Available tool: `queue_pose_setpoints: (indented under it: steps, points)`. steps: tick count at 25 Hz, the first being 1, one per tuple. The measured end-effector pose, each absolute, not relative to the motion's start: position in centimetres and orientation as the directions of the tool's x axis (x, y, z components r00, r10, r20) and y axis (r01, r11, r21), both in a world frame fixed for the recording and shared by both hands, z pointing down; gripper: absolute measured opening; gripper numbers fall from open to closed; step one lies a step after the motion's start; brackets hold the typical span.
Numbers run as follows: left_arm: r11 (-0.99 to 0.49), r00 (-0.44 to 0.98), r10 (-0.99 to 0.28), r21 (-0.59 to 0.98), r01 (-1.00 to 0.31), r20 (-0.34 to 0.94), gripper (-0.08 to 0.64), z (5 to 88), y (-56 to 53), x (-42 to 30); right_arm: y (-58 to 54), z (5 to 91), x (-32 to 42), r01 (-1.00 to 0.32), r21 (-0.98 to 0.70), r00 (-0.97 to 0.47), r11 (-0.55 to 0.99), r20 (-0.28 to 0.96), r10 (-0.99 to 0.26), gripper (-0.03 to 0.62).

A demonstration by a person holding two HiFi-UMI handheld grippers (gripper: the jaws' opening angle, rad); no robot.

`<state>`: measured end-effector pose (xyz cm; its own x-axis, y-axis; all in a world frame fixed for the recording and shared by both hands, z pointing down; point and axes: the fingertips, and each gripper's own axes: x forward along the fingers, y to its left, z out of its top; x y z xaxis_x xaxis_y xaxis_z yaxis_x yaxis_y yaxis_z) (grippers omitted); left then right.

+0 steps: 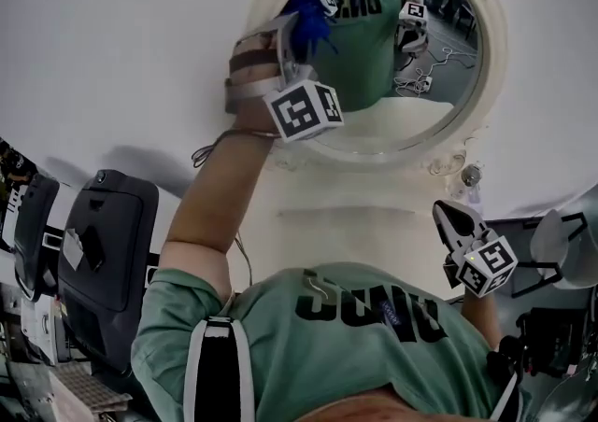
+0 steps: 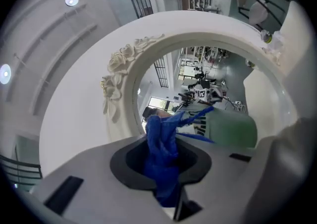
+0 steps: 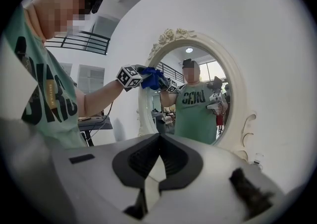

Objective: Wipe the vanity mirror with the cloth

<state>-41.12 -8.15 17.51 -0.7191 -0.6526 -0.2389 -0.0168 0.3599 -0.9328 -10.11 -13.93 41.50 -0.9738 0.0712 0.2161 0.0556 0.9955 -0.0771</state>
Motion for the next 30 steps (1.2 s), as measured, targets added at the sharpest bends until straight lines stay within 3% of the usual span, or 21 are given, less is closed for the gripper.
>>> queue_pose_setpoints:
  steps: [8, 19, 24, 30]
  points:
    - [0.37, -0.752, -0.585, -0.925, 0.086, -0.303, 0.078, 17.1, -9.0, -42.8, -14.3, 41.4, -10.3, 0.059, -0.073, -0.974, 0.996, 0.214, 0.074, 0.005]
    - [0.366, -0.722, -0.612, -0.925, 0.105, -0.324, 0.067, 20.3, -9.9, -41.7, -14.0, 42.6, -11.3, 0.079, -0.095, -0.965, 0.992, 0.242, 0.1, 0.005]
    - [0.265, -0.684, -0.693, -0.963, 0.05, -0.227, 0.06, 30.8, -13.2, -39.0, -14.5, 43.8, -11.4, 0.07, -0.118, -0.96, 0.991, 0.26, 0.099, 0.005]
    - [-0.039, -0.6, -0.799, -0.999, -0.005, 0.034, 0.072, 46.4, -18.1, -34.5, -15.2, 44.6, -10.9, 0.043, -0.131, -0.953, 0.99, 0.293, 0.08, 0.005]
